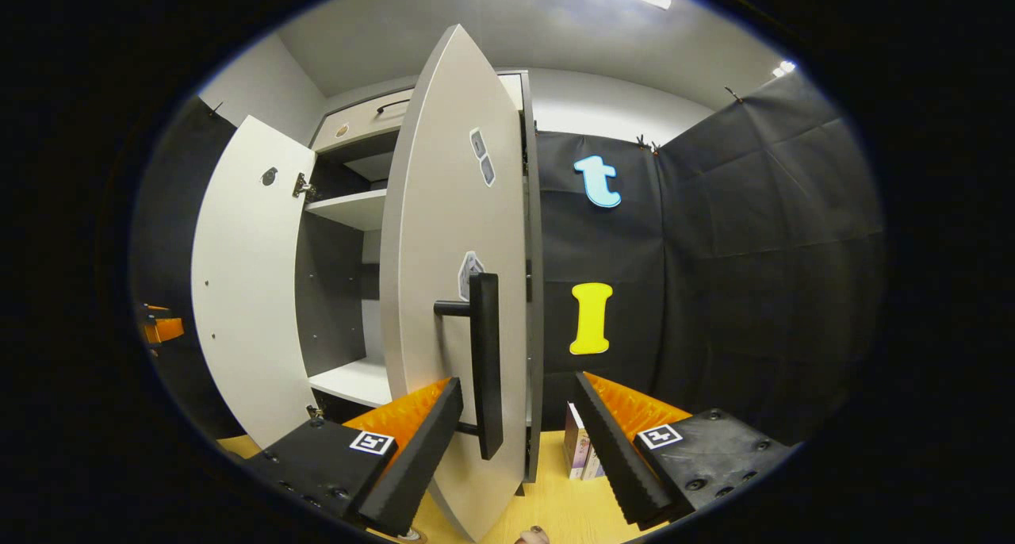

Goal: Grasp the bottle in the cabinet with the left hand and place it on the coaster, then close the right door with the right hand and the left door with the left hand.

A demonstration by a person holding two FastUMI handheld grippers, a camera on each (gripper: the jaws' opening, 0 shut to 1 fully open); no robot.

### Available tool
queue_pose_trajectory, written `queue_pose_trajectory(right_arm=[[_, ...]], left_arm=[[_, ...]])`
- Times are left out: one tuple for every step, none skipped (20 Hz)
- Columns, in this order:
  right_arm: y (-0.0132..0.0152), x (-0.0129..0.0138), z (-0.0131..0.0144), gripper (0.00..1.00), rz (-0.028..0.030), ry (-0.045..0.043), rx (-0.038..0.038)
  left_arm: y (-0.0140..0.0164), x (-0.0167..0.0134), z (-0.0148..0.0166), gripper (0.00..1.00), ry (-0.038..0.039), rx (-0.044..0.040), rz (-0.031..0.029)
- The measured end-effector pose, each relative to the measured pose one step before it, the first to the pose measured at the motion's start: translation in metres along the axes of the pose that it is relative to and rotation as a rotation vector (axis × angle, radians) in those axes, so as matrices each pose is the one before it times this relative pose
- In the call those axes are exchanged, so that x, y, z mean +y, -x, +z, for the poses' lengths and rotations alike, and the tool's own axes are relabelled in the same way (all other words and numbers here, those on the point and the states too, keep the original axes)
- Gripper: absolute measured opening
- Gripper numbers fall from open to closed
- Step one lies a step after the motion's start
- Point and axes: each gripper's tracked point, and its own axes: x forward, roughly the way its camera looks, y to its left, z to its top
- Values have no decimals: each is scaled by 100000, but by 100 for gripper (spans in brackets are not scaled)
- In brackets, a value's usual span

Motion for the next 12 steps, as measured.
queue_pose_trajectory(right_arm=[[-221, 727, -114, 95, 310, -74, 21], [-294, 768, -59, 95, 341, 12, -324], [-303, 695, -36, 95, 235, -59, -642], [-367, 594, -131, 95, 61, -432, -290], [-492, 670, -163, 95, -13, -916, 131], [-473, 737, -186, 95, 342, -1002, 330], [-483, 797, -189, 95, 771, -919, 160], [-608, 789, -231, 95, 842, -570, 278], [-627, 967, -260, 95, 1303, -345, 278], [-647, 1115, -339, 96, 1985, 3, 783], [-539, 1213, -382, 96, 2540, 354, 991], [-463, 707, -244, 97, 916, 1306, 396]], left_arm=[[-513, 69, 160, 96, -329, -530, -1539], [-308, -58, -76, 96, 116, -412, -1477], [-450, 139, -27, 96, 646, -164, -1237], [-371, 224, -246, 95, 796, 173, -898], [256, 402, 185, 95, 886, 178, -697], [-252, 346, -158, 95, 949, -103, -649], [-279, 331, -60, 96, 968, 39, -349], [-177, 306, -185, 95, 680, 270, -377], [-155, 360, -61, 95, 330, 17, -8], [-159, 524, -219, 96, 352, -92, 205], [-157, 405, -136, 96, 519, 138, -93], [-41, 54, -40, 95, 591, -170, -533]])
